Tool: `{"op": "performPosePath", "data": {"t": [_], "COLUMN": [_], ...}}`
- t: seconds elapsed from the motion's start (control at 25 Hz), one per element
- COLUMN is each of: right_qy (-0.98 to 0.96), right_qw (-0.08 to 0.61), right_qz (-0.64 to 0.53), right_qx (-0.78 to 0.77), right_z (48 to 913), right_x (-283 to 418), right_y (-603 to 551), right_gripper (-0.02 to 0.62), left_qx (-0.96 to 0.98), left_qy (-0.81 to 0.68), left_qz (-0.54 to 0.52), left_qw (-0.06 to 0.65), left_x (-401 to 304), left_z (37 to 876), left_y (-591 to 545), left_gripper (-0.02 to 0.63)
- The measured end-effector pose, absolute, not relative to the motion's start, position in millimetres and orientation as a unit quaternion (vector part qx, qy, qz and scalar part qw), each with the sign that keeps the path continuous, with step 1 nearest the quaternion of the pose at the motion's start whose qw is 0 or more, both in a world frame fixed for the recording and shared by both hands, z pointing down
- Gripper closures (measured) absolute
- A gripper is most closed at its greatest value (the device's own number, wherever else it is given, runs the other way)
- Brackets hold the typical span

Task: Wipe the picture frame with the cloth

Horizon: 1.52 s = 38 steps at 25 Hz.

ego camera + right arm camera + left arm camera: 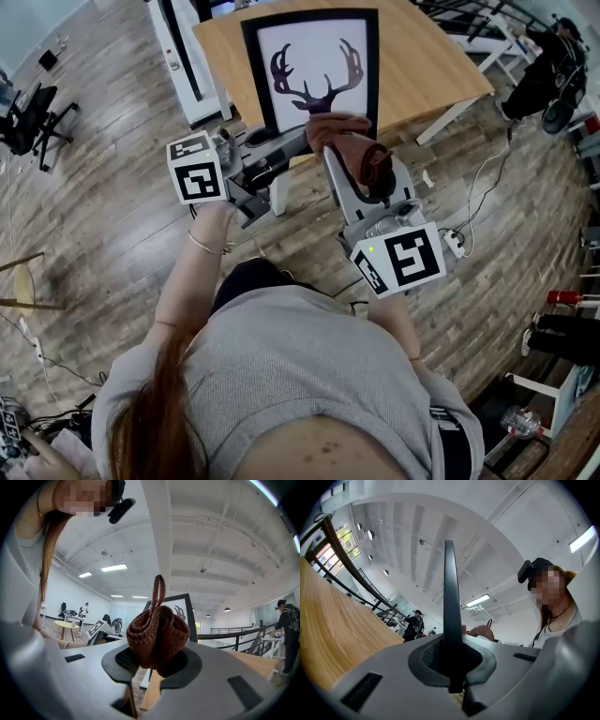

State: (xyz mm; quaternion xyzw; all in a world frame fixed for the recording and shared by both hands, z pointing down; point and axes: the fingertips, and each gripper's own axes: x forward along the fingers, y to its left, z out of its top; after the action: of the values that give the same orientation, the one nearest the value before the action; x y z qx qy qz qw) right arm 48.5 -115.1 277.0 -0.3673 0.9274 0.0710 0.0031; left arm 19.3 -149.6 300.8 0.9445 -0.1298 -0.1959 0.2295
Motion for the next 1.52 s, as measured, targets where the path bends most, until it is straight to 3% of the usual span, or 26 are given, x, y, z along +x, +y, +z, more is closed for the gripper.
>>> {"op": "performPosePath", "data": {"t": [0.96, 1.24, 1.52], "right_qy": [0.933, 0.955, 0.926], "right_qw": [-0.049, 0.031, 0.116], "right_qz": [0.048, -0.035, 0.108], "right_qx": [-0.352, -0.292, -0.343], "right_z": [319.8, 300.9, 191.0], "right_x": [59.0, 58.9, 79.0], "right_y": [-93.0, -84.7, -100.2], "right_gripper": [0.499, 0.499, 0.499], "left_qx": [0.944, 0.948, 0.951], "left_qy": [-0.137, -0.15, -0.149], "left_qz": [-0.2, -0.17, -0.158], "left_qw": [0.224, 0.222, 0.222], "left_x": [20.9, 13.7, 14.1], "left_z": [302.3, 312.4, 315.3], "left_y": [-150.5, -155.6, -155.5], "left_gripper": [0.588, 0.588, 0.588]}}
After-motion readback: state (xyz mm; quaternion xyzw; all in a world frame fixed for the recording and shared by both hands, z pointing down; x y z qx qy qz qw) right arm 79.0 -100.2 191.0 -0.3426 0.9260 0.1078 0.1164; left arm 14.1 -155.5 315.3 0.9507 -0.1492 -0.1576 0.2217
